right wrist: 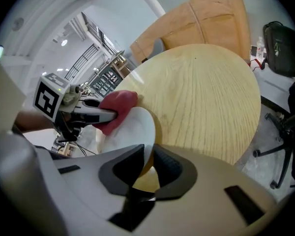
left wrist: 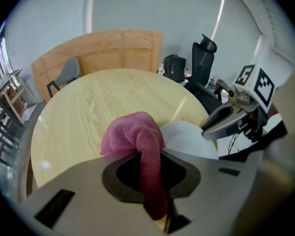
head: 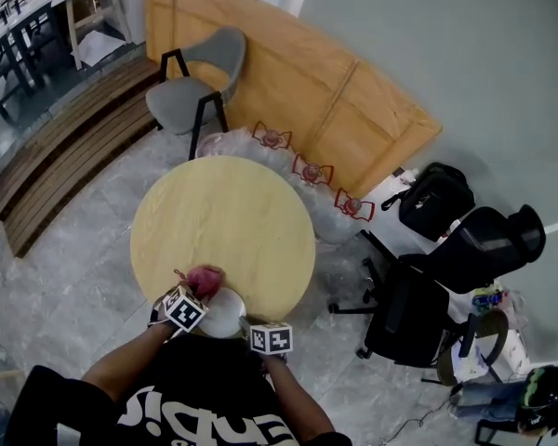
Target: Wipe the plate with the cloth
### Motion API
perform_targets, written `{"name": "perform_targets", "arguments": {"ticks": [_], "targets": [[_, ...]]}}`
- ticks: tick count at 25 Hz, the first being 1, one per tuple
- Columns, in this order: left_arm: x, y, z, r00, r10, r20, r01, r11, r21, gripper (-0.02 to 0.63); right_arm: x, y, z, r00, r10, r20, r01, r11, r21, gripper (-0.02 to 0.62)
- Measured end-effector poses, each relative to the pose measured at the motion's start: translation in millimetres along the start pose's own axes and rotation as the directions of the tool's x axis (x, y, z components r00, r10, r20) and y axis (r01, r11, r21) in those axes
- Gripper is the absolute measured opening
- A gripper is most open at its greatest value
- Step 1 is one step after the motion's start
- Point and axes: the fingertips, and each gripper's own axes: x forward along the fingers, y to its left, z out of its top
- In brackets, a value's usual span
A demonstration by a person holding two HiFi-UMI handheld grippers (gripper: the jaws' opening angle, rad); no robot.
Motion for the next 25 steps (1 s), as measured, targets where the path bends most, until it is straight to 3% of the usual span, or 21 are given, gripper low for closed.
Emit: {"name": "perform_targets", "arguments": {"ticks": [13,17,25], "targets": [[15,-10,14,0.997,0.073,-0.026,-0.070,0.993,0.098,0.063,-1,-7,4,0.999,-0.008,0.037,0.006,0.998,0.061,0.071],[24,-27,19,0.997,0.040,-0.060,-0.030,0.987,0.159,0.063,0,-7,6,0.999,-0.024,0.045,0.020,0.997,0.070,0.070],[36,-47,24,0.997,-0.018,-0.080,0.025,0.996,0.083,0.063,1,-7,8,0.998,-0.030,0.062,0.023,0.994,0.103,0.069]]}}
